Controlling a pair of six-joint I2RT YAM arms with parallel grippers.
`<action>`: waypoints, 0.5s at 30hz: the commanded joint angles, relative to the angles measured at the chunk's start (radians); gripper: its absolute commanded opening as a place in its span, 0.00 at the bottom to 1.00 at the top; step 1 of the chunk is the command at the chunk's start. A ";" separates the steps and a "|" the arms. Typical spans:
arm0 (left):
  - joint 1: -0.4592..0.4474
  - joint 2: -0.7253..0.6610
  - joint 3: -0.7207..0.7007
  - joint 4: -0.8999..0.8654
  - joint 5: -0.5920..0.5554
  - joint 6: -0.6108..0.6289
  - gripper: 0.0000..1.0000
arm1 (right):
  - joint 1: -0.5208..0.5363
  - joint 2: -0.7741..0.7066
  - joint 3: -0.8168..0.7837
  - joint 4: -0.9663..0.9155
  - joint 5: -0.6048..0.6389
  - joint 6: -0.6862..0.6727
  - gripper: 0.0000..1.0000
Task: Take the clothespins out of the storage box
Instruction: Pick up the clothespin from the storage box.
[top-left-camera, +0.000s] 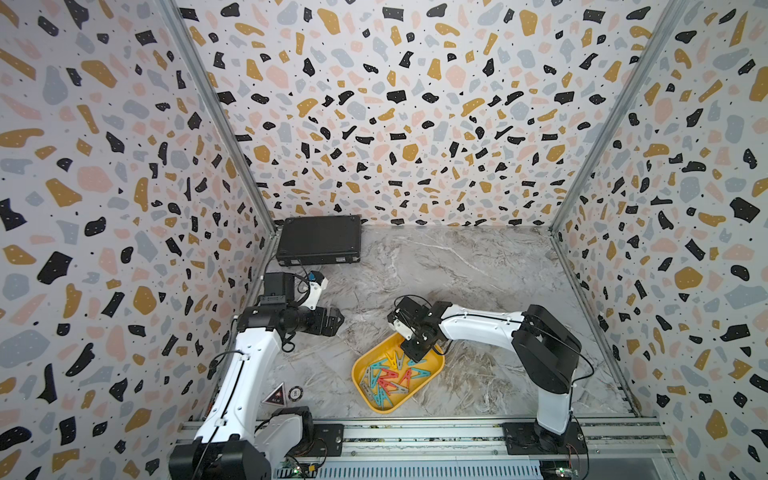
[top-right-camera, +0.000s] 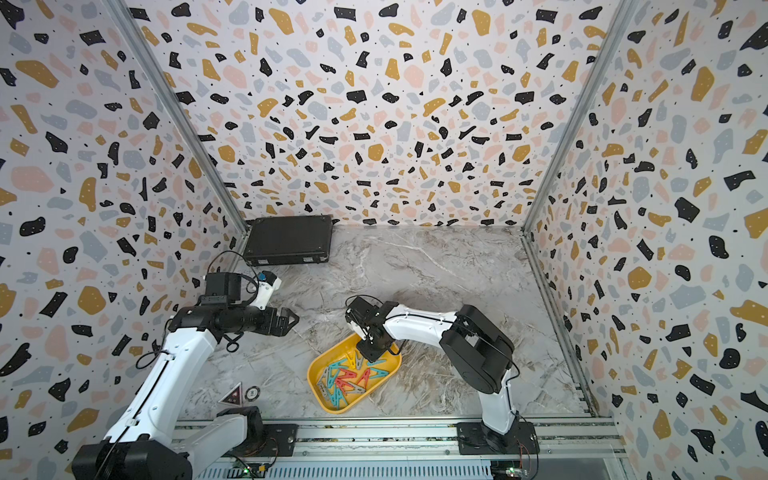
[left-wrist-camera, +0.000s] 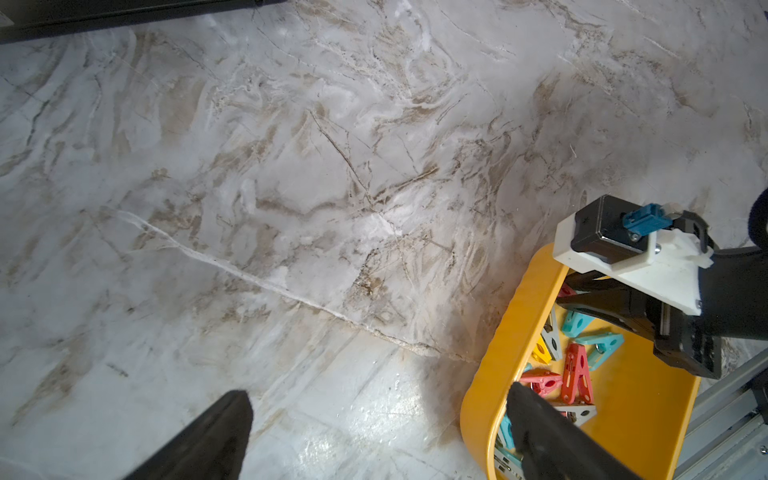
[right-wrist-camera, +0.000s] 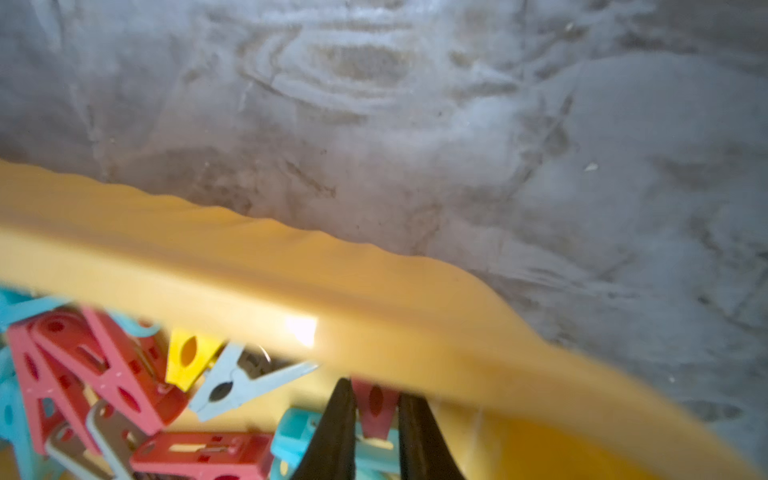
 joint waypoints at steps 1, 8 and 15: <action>-0.004 -0.018 -0.013 0.002 0.010 0.018 1.00 | 0.001 -0.098 0.017 -0.038 0.006 0.009 0.14; -0.004 -0.018 -0.013 0.003 0.006 0.018 1.00 | 0.000 -0.199 0.026 -0.068 0.012 0.030 0.13; -0.004 -0.016 -0.015 0.004 0.002 0.016 1.00 | -0.055 -0.287 0.056 -0.127 0.027 0.093 0.12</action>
